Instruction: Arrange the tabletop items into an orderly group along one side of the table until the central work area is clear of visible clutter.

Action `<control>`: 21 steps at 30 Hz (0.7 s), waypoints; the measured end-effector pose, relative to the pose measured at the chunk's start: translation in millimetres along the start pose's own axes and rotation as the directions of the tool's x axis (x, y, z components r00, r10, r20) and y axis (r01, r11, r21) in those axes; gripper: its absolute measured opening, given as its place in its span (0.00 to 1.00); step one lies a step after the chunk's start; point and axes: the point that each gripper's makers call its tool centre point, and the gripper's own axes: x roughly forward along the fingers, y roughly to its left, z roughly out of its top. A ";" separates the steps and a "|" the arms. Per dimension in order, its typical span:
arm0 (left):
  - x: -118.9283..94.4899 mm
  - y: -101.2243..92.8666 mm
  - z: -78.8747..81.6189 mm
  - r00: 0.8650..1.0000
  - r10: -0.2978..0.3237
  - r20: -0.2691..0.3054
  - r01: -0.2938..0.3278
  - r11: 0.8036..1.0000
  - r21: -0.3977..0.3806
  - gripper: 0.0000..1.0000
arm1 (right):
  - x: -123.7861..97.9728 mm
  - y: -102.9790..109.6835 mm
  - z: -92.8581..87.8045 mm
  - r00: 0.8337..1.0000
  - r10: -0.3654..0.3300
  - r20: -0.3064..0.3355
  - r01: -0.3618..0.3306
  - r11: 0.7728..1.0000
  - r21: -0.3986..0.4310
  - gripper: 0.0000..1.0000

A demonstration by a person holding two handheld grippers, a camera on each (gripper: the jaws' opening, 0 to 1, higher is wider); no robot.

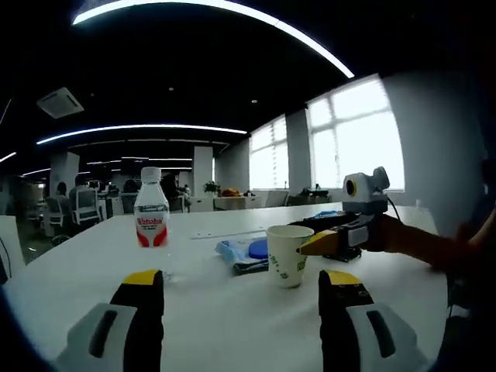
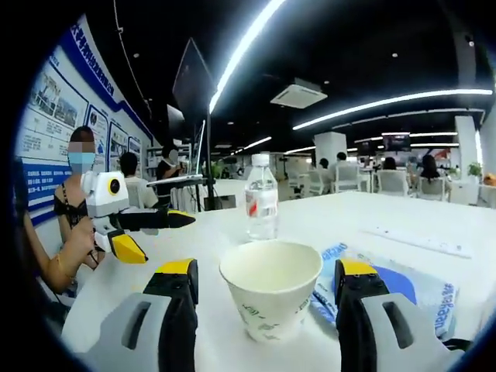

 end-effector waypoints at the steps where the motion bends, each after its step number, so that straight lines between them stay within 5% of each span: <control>1: -0.4 -2.0 -0.1 1.000 -0.008 0.004 0.008 1.000 -0.003 0.79 | 0.3 0.3 -0.8 1.000 0.000 -0.002 0.000 1.000 -0.001 0.66; 10: -2.8 -10.9 -16.1 0.999 -0.015 -0.038 0.014 1.000 -0.019 0.76 | -2.0 -4.2 -2.0 0.999 -0.034 0.000 0.034 0.999 -0.013 0.56; 21: -6.5 -19.3 -13.1 0.998 -0.045 -0.043 0.046 0.999 0.025 0.74 | -1.7 -3.0 -4.3 1.000 -0.017 0.008 0.017 0.999 0.030 0.46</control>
